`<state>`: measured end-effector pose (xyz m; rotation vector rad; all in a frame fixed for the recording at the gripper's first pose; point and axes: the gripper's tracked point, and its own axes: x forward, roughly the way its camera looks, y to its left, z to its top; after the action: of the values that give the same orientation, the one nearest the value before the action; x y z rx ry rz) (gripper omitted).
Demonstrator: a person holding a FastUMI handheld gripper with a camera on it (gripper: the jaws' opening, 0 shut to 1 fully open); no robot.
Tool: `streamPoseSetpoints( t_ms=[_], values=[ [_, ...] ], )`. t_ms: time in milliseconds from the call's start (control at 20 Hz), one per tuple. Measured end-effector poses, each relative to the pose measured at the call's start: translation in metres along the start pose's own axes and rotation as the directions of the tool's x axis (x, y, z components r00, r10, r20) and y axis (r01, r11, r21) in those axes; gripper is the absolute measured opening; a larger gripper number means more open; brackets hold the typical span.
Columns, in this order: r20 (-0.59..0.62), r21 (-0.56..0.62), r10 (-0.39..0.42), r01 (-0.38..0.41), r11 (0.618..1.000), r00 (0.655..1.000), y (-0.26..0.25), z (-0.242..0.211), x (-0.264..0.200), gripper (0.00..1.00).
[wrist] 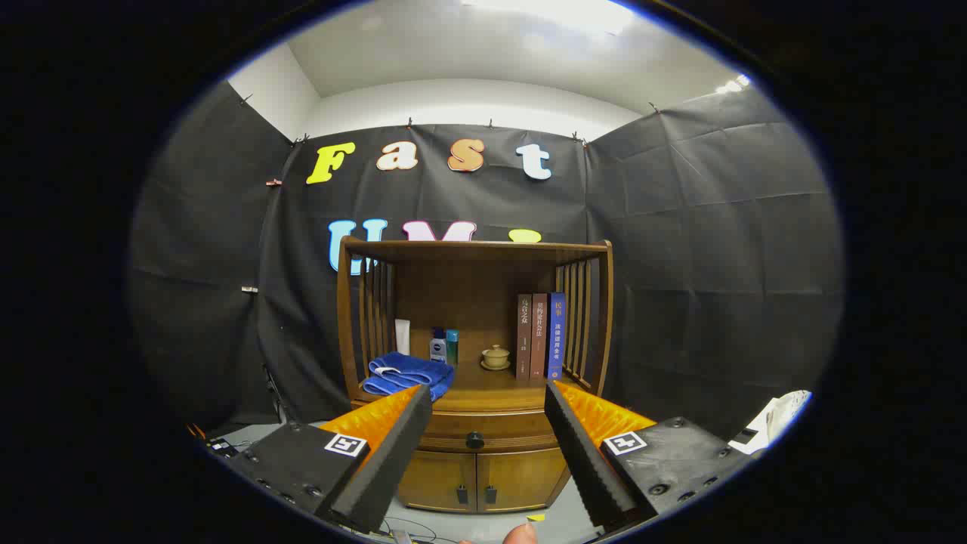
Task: Pull open the drawer, take out the items inside it, and place them on the countertop above the cabinet.
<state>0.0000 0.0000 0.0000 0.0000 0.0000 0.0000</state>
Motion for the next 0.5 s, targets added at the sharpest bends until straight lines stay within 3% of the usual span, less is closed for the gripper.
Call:
streamPoseSetpoints(
  t_ms=[500],
  values=[
    [-0.009, 0.004, 0.004, -0.004, 1.000, 1.000, 0.0033, -0.0034, -0.0024, 0.98]
  ],
)
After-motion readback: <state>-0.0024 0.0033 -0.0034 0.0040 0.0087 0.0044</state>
